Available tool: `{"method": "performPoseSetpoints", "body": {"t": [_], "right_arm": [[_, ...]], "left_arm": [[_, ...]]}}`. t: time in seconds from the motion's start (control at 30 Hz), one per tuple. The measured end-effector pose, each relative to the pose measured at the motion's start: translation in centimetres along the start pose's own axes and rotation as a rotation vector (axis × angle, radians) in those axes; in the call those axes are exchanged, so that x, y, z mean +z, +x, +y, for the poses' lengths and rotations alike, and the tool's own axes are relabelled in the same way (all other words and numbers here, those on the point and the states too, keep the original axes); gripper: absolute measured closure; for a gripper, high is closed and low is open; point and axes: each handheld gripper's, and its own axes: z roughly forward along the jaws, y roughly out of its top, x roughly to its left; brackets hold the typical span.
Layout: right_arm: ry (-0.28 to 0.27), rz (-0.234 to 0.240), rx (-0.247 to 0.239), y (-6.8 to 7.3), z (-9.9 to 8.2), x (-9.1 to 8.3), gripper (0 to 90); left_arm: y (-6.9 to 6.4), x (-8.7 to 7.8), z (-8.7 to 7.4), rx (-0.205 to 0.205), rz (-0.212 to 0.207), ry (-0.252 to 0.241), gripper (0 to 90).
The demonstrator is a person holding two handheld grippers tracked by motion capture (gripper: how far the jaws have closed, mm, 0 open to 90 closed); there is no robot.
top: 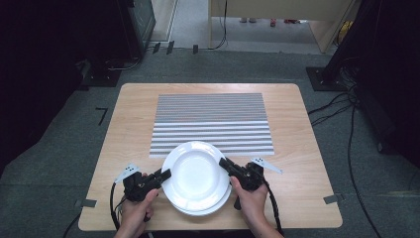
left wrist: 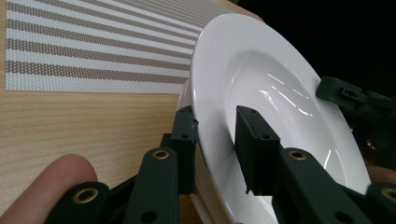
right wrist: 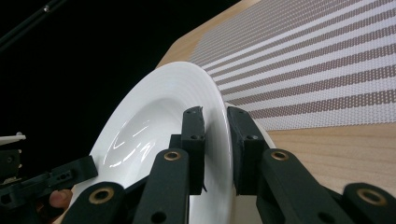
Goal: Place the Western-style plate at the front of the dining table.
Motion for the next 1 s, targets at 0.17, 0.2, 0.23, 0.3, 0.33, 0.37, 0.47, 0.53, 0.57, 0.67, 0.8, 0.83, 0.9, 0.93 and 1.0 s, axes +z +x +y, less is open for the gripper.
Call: {"method": "performPoseSetpoints", "body": {"t": [0.17, 0.2, 0.23, 0.3, 0.33, 0.37, 0.47, 0.53, 0.57, 0.67, 0.8, 0.83, 0.9, 0.93, 1.0], "right_arm": [[-0.015, 0.010, 0.000, -0.2, 0.3, -0.3, 79.5], [-0.015, 0.012, 0.004, -0.2, 0.4, -0.4, 79.5], [-0.015, 0.015, 0.004, -0.2, 0.5, -0.4, 79.7], [-0.020, 0.022, 0.005, -0.3, 0.6, -0.5, 80.1], [-0.019, 0.026, 0.009, -0.2, 0.7, -0.5, 80.3], [-0.019, 0.028, 0.009, -0.2, 0.8, -0.5, 80.3], [-0.025, 0.036, 0.010, -0.1, 0.9, -0.5, 80.3], [-0.025, 0.044, 0.009, 0.0, 1.1, -0.5, 80.3], [-0.025, 0.045, 0.007, 0.0, 1.3, -0.5, 80.3], [-0.029, 0.049, 0.010, 0.2, 1.8, -0.5, 80.3], [-0.041, 0.052, 0.014, 0.3, 2.5, -0.3, 80.3], [-0.041, 0.052, 0.019, 0.3, 2.6, -0.2, 80.3], [-0.043, 0.050, 0.026, 0.3, 3.1, 0.0, 80.4], [-0.043, 0.050, 0.026, 0.3, 3.1, 0.0, 80.4], [-0.044, 0.048, 0.026, 0.3, 3.5, 0.1, 80.4]], "left_arm": [[-0.2, 0.3, 0.4, 0.012, -0.008, 0.004, 71.1], [-0.3, 0.4, 0.5, 0.012, -0.010, 0.004, 71.1], [-0.3, 0.5, 0.6, 0.009, -0.011, 0.005, 71.2], [-0.2, 0.5, 0.7, 0.013, -0.016, 0.011, 71.2], [-0.2, 0.5, 0.8, 0.007, -0.016, 0.010, 71.3], [-0.2, 0.5, 0.9, 0.009, -0.018, 0.010, 71.4], [-0.3, 0.5, 1.2, 0.016, -0.021, 0.007, 71.7], [-0.3, 0.4, 1.5, 0.022, -0.024, 0.005, 71.8], [-0.3, 0.4, 1.7, 0.019, -0.027, 0.002, 71.8], [-0.4, 0.4, 2.1, 0.015, -0.037, -0.008, 72.2], [-0.4, 0.6, 3.1, 0.017, -0.050, -0.011, 72.6], [-0.4, 0.7, 3.4, 0.018, -0.052, -0.012, 72.8], [-0.4, 0.8, 3.7, 0.016, -0.055, -0.013, 72.9], [-0.4, 1.0, 3.9, 0.017, -0.055, -0.015, 72.9], [-0.4, 1.2, 4.3, 0.018, -0.058, -0.016, 72.9]]}}
